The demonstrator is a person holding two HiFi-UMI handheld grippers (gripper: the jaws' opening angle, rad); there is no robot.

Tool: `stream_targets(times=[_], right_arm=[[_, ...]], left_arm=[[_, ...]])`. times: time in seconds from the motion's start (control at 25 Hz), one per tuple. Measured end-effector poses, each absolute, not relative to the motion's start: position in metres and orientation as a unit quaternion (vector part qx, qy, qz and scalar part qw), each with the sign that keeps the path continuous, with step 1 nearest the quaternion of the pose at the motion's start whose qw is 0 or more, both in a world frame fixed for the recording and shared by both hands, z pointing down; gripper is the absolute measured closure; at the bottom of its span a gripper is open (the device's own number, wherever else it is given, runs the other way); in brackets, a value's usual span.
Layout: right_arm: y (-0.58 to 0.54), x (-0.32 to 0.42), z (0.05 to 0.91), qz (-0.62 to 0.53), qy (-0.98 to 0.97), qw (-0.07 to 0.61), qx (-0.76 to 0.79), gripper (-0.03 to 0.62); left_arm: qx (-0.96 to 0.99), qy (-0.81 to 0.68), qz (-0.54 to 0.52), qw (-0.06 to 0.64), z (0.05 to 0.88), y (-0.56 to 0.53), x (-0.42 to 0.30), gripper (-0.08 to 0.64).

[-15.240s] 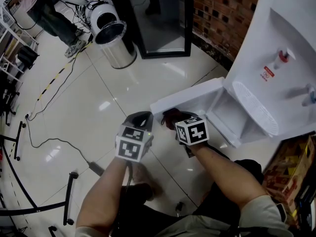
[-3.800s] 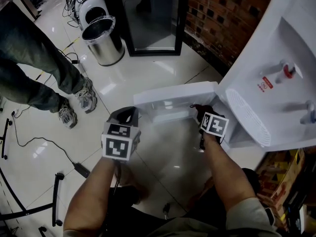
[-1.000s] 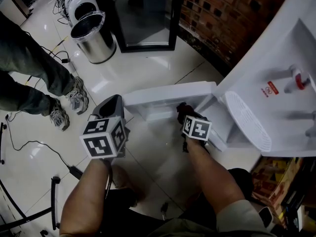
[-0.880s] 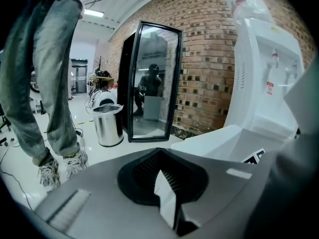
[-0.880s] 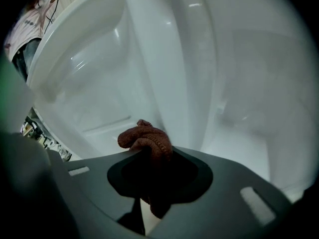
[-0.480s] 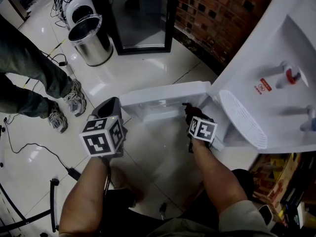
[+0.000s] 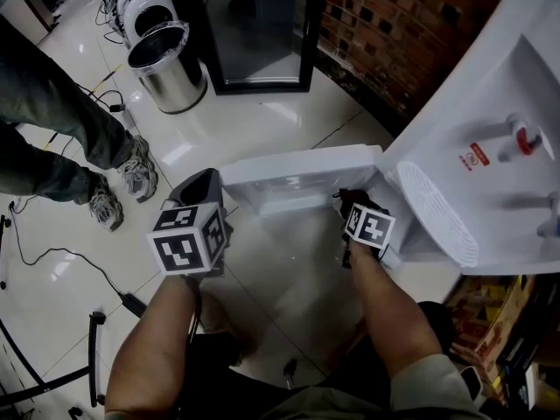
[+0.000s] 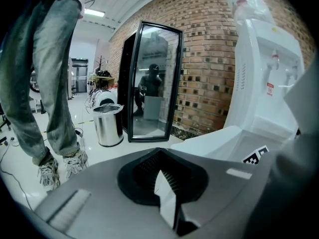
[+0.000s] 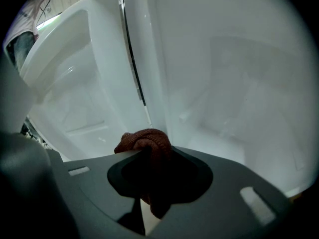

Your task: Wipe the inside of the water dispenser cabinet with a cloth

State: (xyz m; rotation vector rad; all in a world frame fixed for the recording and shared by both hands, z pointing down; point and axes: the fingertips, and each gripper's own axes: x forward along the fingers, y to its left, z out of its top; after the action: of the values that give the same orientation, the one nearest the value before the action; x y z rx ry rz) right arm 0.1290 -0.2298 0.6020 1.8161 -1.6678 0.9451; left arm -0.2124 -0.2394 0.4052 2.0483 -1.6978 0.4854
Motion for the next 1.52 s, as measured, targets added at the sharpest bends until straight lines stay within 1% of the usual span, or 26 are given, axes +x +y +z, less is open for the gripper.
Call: stream_targets(times=[0.2,0.32,0.6,0.84,1.08,1.32,1.52], right_arm=[[-0.225,0.119,0.600,0.348,-0.622,0.250,0.656,0.488],[-0.220,0.096,0.598,0.352,-0.644,0.250,0.631,0.486],[-0.206,0.025,0.602,0.357,-0.713,0.266,0.542,0.486],[-0.183,-0.060,0.608,0.375,-0.797,0.265,0.393,0.485],[-0.157,-0.132,0.614,0.367,-0.835,0.293,0.286,0.483],[-0.158,-0.171,0.632,0.375,-0.831,0.307,0.273,0.483],[-0.170,-0.173,0.653,0.395,-0.809,0.314,0.302,0.483]], left_arm=[[0.740,-0.613,0.176,0.214,0.404,-0.239,-0.212,0.560],[0.740,-0.613,0.176,0.213,0.404,-0.239,-0.212,0.560],[0.742,-0.611,0.176,0.210,0.403,-0.238,-0.210,0.560],[0.743,-0.610,0.176,0.209,0.402,-0.238,-0.210,0.560],[0.744,-0.609,0.175,0.210,0.401,-0.238,-0.209,0.560],[0.747,-0.606,0.175,0.210,0.400,-0.234,-0.208,0.560],[0.751,-0.600,0.172,0.216,0.400,-0.232,-0.207,0.560]])
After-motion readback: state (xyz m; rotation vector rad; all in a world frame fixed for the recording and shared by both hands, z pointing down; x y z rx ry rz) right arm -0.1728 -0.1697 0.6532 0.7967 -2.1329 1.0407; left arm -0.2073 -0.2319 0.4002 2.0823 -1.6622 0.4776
